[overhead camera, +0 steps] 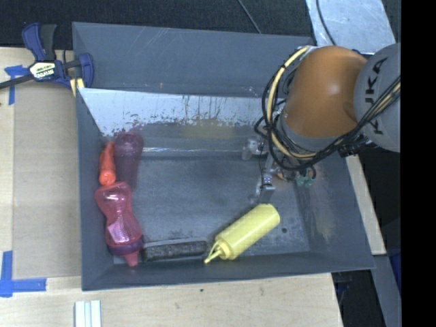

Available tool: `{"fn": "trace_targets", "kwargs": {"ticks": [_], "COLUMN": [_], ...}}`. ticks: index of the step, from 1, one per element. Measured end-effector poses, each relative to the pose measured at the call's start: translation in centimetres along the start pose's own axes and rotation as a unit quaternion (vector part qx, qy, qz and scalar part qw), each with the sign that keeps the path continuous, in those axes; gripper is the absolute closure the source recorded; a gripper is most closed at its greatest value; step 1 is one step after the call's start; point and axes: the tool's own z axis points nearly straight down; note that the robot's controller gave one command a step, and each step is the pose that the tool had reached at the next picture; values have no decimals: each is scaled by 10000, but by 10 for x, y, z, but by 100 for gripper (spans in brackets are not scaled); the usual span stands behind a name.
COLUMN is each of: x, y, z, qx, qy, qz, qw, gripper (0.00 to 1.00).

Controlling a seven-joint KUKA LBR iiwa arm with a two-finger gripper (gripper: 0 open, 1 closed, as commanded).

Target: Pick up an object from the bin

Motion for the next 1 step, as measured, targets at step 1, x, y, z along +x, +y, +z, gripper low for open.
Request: {"fn": "trace_targets", "kwargs": {"ticks": [1], "x": [6], "y": [-20], "z": [1], "qx": [10], "qy": [-50], "qz": [-436], "qw": [9990], "gripper": [0]}}
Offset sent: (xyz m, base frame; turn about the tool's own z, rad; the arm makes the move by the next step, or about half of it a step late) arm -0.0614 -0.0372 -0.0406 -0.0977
